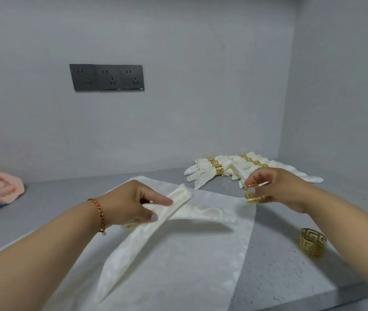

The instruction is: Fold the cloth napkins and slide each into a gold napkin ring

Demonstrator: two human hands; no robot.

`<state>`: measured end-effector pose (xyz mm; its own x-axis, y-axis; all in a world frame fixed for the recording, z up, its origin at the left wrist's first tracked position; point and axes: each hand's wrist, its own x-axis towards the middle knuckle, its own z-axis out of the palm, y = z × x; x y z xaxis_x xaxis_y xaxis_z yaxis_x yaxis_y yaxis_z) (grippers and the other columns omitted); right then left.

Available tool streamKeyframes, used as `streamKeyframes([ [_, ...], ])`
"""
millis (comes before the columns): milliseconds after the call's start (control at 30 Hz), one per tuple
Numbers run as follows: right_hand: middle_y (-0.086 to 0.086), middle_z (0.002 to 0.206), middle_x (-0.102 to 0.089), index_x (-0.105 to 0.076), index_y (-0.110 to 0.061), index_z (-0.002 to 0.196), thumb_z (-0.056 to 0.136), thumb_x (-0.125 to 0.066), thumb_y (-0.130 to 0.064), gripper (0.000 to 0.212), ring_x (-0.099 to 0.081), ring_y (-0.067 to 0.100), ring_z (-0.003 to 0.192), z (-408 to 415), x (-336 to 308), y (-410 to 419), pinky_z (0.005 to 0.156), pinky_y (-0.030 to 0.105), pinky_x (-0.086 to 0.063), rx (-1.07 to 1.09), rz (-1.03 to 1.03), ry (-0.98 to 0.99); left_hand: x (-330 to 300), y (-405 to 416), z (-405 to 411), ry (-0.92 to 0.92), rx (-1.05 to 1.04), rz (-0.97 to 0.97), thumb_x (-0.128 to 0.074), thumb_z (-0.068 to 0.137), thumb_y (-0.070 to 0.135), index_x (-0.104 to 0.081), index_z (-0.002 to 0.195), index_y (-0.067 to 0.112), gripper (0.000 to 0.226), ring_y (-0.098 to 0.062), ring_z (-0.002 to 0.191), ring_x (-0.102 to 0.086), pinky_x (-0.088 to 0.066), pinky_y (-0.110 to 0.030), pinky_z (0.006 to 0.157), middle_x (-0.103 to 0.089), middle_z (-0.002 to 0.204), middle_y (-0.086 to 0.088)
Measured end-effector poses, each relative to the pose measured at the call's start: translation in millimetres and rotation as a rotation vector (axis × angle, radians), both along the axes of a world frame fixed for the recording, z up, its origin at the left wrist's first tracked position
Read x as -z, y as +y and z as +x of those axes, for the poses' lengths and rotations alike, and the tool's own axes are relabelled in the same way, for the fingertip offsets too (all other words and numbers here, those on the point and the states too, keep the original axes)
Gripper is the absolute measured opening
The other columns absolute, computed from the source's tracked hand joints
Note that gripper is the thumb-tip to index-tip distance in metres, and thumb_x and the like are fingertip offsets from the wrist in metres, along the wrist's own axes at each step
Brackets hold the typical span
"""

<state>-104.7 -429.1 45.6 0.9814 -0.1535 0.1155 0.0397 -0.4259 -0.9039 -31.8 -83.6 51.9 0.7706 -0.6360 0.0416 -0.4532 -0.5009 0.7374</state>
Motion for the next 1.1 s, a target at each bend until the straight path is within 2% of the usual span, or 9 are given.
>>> streamKeyframes([
  [100,0.005,0.095,-0.067,-0.064,-0.01,0.098,0.07,-0.072,0.018,0.04,-0.064,0.013,0.078,-12.9,13.6,27.4,0.067,0.02,-0.053,-0.09,0.09,-0.066,-2.2,23.1,0.2,0.017,-0.06,-0.052,-0.072,0.079,-0.006,-0.078,0.091,0.038,0.046,-0.011,0.06,-0.046,-0.038,-0.019,0.056,-0.062,0.075,0.005],
  [233,0.007,0.101,-0.065,-0.058,-0.015,0.099,0.069,-0.072,0.017,0.046,-0.069,0.019,0.085,-20.4,36.7,48.4,0.073,0.026,-0.052,-0.055,0.107,-0.094,-3.8,50.9,-1.0,0.027,-0.085,-0.119,-0.072,0.078,-0.009,-0.078,0.093,0.037,0.048,-0.02,0.089,-0.058,-0.045,-0.034,0.078,-0.072,0.11,0.008],
  [367,-0.001,0.093,-0.071,-0.058,-0.015,0.097,0.061,-0.078,0.0,0.044,-0.069,0.017,0.085,-22.8,43.8,63.9,0.075,0.032,-0.053,-0.073,0.08,-0.126,-3.5,63.7,-5.4,0.004,-0.111,-0.129,-0.072,0.078,-0.008,-0.078,0.092,0.039,0.049,-0.018,0.075,-0.049,-0.042,-0.02,0.056,-0.072,0.113,0.0],
  [467,-0.008,0.088,-0.073,-0.059,-0.013,0.094,0.06,-0.086,-0.004,0.045,-0.067,0.005,0.075,-23.2,41.1,73.5,0.071,0.028,-0.053,-0.076,-0.005,-0.148,-2.5,67.7,-8.7,0.005,-0.114,-0.128,-0.073,0.078,-0.008,-0.078,0.093,0.036,0.047,-0.018,0.078,-0.051,-0.043,-0.024,0.061,-0.07,0.116,-0.006],
  [600,-0.011,0.078,-0.069,-0.059,-0.013,0.089,0.064,-0.085,-0.001,0.038,-0.059,-0.006,0.061,-22.2,40.9,81.1,0.066,0.024,-0.049,-0.088,-0.084,-0.139,-4.6,65.6,-15.6,0.011,-0.097,-0.138,-0.071,0.078,-0.01,-0.078,0.09,0.037,0.049,-0.017,0.072,-0.054,-0.043,-0.02,0.055,-0.073,0.108,0.011],
  [700,-0.003,0.087,-0.071,-0.058,-0.013,0.088,0.062,-0.084,0.001,0.039,-0.066,0.009,0.078,-20.3,41.5,82.7,0.077,0.03,-0.054,-0.095,-0.136,-0.154,-5.9,64.2,-18.7,0.013,-0.083,-0.116,-0.072,0.079,-0.009,-0.078,0.092,0.038,0.049,-0.015,0.077,-0.058,-0.046,-0.027,0.064,-0.072,0.107,0.014],
  [800,0.0,0.094,-0.072,-0.058,-0.015,0.089,0.062,-0.083,-0.001,0.039,-0.068,0.018,0.09,-19.0,39.0,82.1,0.086,0.035,-0.056,-0.099,-0.173,-0.165,-7.5,63.5,-22.7,-0.015,-0.076,-0.076,-0.073,0.078,-0.007,-0.077,0.092,0.039,0.048,-0.021,0.101,-0.066,-0.051,-0.045,0.087,-0.071,0.109,0.017],
  [867,-0.002,0.095,-0.072,-0.059,-0.015,0.089,0.062,-0.083,-0.001,0.039,-0.068,0.016,0.09,-19.2,36.6,82.1,0.087,0.037,-0.055,-0.114,-0.189,-0.172,-7.7,63.2,-25.6,-0.03,-0.073,-0.077,-0.074,0.077,-0.007,-0.077,0.09,0.041,0.05,-0.013,0.108,-0.066,-0.05,-0.038,0.096,-0.071,0.108,0.017],
  [1100,-0.008,0.098,-0.071,-0.059,-0.022,0.093,0.063,-0.085,-0.008,0.042,-0.066,0.006,0.092,-23.1,25.2,101.2,0.087,0.029,-0.054,-0.222,-0.291,-0.191,-5.3,54.2,-32.8,-0.024,-0.031,-0.078,-0.075,0.076,-0.007,-0.077,0.09,0.04,0.05,-0.006,0.104,-0.067,-0.052,-0.02,0.091,-0.072,0.107,0.017],
])
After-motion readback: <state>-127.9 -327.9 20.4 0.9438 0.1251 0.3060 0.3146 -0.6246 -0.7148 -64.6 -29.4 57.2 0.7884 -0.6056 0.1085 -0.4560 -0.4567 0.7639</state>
